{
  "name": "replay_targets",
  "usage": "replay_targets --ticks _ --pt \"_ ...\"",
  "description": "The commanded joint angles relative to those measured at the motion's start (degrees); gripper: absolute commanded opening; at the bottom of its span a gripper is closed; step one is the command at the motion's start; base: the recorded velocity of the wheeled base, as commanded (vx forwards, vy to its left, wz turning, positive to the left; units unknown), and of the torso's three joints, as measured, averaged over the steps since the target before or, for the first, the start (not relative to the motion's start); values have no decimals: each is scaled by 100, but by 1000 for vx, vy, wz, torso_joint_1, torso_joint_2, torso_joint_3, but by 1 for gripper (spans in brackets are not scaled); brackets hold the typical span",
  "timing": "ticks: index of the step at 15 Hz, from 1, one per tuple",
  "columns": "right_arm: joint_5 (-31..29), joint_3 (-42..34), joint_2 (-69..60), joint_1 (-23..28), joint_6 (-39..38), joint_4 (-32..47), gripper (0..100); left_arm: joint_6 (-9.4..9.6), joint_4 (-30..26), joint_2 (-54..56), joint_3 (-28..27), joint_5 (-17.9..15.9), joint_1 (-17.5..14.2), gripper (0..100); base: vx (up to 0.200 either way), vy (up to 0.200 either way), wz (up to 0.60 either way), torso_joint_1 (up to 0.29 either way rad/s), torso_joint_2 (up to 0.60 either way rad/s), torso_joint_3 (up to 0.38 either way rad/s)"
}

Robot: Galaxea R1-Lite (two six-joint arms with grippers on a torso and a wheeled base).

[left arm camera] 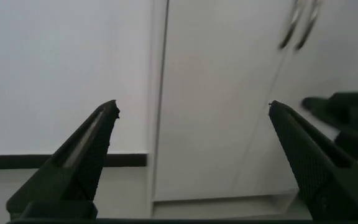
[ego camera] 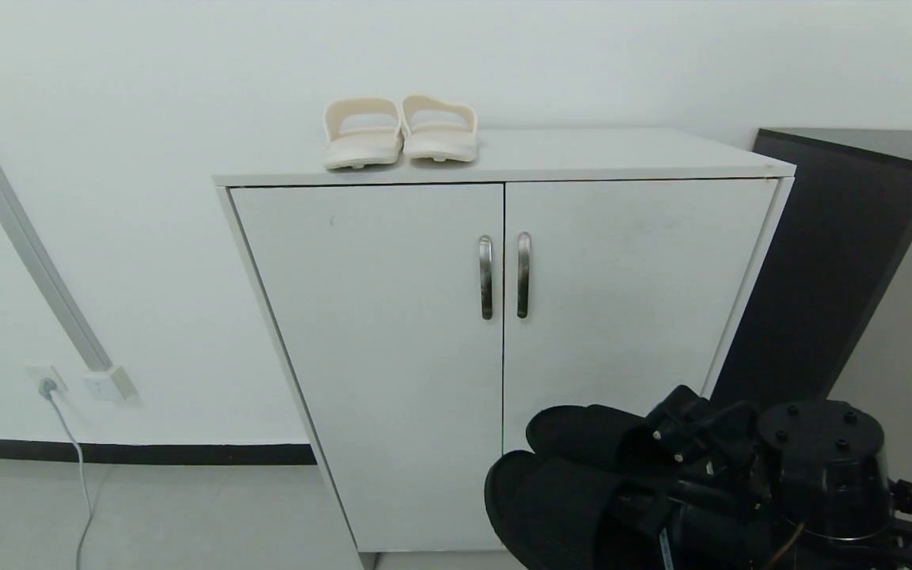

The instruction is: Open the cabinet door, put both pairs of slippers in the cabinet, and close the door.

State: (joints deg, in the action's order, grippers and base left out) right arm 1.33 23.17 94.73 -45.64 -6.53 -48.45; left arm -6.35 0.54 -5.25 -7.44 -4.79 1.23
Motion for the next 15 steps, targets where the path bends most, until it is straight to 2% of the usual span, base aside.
replay_targets --ticks 1,2,3,4,5,6,8,9,10,11,13,15 --pt "-1 -15 -7 -6 -6 -42 0 -745 34 -1373 -979 -347 589 100 0 0 0 0 0 0" --pt "-19 -50 -16 -6 -6 -104 0 -657 105 -1812 -997 -382 817 100 0 0 0 -27 159 168" --pt "-27 -94 -16 -15 3 -192 0 -464 395 -2498 -988 -382 1107 100 0 0 0 -17 90 95" --pt "-27 -138 -7 -6 3 -227 0 -393 781 -3052 -988 -391 1266 100 0 0 0 -2 51 51" --pt "-27 -147 -7 -6 3 -227 0 -358 1045 -3342 -988 -400 1336 100 0 0 0 0 0 0" --pt "-27 -147 1 -15 3 -227 0 -270 1871 -4133 -997 -611 1406 100 0 0 0 0 0 0" --pt "-27 -147 10 -15 3 -236 0 -165 2899 -5108 -1093 -1033 1397 100 0 0 0 0 0 0" --pt "-27 -147 10 -15 3 -236 0 -156 2935 -5144 -1093 -1041 1397 100 0 0 0 0 0 0" --pt "-27 -147 10 -15 3 -227 0 -42 3691 -6005 -1295 -1331 1406 100 0 0 0 0 0 0" --pt "-27 -147 10 -15 3 -227 0 -33 3998 -6453 -1471 -1472 1485 100 0 0 0 0 0 0" --pt "-19 -155 19 -15 3 -227 0 -50 4376 -7042 -1823 -1516 1819 100 0 0 0 0 0 0" --pt "-19 -147 19 -15 3 -227 0 -59 4473 -7385 -2280 -1472 2311 100 0 0 0 0 0 0"
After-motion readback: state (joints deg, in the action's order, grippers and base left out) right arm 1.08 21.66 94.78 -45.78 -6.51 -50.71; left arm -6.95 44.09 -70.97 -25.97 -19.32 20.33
